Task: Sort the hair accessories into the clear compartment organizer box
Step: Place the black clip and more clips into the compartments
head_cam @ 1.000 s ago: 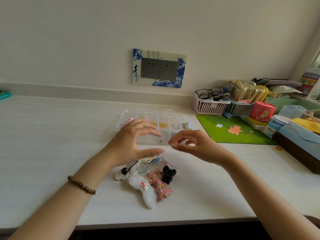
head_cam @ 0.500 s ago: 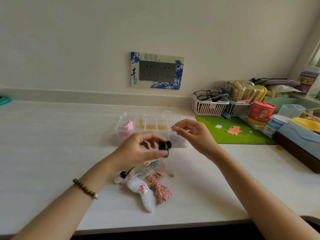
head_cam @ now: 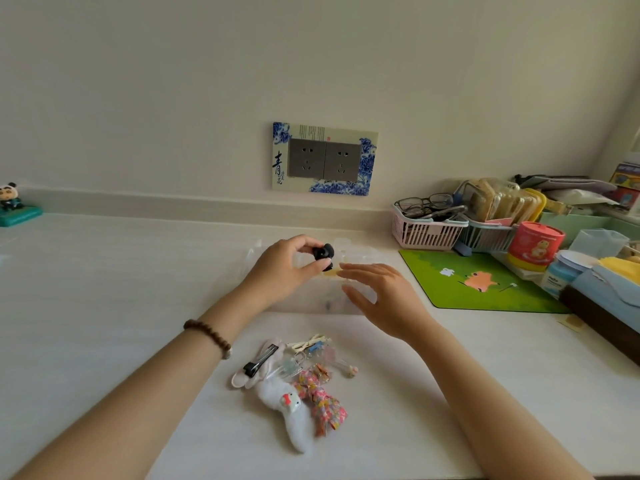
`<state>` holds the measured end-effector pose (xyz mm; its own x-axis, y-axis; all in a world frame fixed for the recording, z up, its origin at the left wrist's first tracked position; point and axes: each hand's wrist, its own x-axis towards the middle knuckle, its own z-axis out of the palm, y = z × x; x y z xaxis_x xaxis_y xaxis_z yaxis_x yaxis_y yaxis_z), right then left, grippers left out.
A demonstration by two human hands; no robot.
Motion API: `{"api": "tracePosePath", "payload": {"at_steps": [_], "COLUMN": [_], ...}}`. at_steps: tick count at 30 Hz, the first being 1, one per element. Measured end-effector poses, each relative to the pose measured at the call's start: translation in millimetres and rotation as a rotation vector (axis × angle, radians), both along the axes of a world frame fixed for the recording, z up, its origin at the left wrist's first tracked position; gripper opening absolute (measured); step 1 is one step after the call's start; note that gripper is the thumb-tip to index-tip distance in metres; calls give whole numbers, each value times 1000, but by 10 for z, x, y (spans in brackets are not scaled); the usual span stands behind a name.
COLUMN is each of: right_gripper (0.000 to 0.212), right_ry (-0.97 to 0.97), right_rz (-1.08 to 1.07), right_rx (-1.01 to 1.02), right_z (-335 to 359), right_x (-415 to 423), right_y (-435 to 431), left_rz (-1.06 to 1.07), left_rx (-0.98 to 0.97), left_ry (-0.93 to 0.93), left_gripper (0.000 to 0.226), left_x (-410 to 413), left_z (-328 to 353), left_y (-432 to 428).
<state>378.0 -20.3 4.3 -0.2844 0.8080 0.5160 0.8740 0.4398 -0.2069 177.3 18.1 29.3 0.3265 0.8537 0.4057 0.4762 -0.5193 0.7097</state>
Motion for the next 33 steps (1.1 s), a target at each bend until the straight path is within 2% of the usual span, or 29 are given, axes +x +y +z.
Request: {"api": "tracePosePath", "payload": {"at_steps": [4,8,12,16,19,20,22,24,26,29,33], "right_gripper": [41,46,49,43,31,25,17,22,27,28,25], "right_ry": [47,81,113,154,215,249,268,160,80,166,155], "right_rz": [-11,-43,-37,-10,62,95,146,159,148,169,232], "right_rx": [-29,-36,-40,-45,-24,-48,-183,-375,-476,-515,-473], "right_z": [-37,-46,-29,18,123,175,257,249,158,19,-90], "right_x": [37,58,50,57,6,-27,-70,-68,-42,-83,-229], "right_y": [-37,-46,-71,-109,-176,-219,-318,-410,-469,-531,-579], "left_rz": [25,22,80,24,-6,-23,-55,-65,-55,-32,-1], "left_rx": [21,49,12,91,155,186,219,234,259,285,283], "left_ry": [173,197,358,370,348,320,261,250,317,412,428], "left_gripper": [27,28,48,61,79,82,73,69,78,88,79], "left_x": [138,211,158,-16,-168,-204,-262,-306,-330,-324,-299], "left_z": [-46,-44,-36,-124,-203,-216,-273,-347,-408,-453,-466], "left_y": [36,21,-2,-42,-161,-220,-307,-377,-402,-386,-419]}}
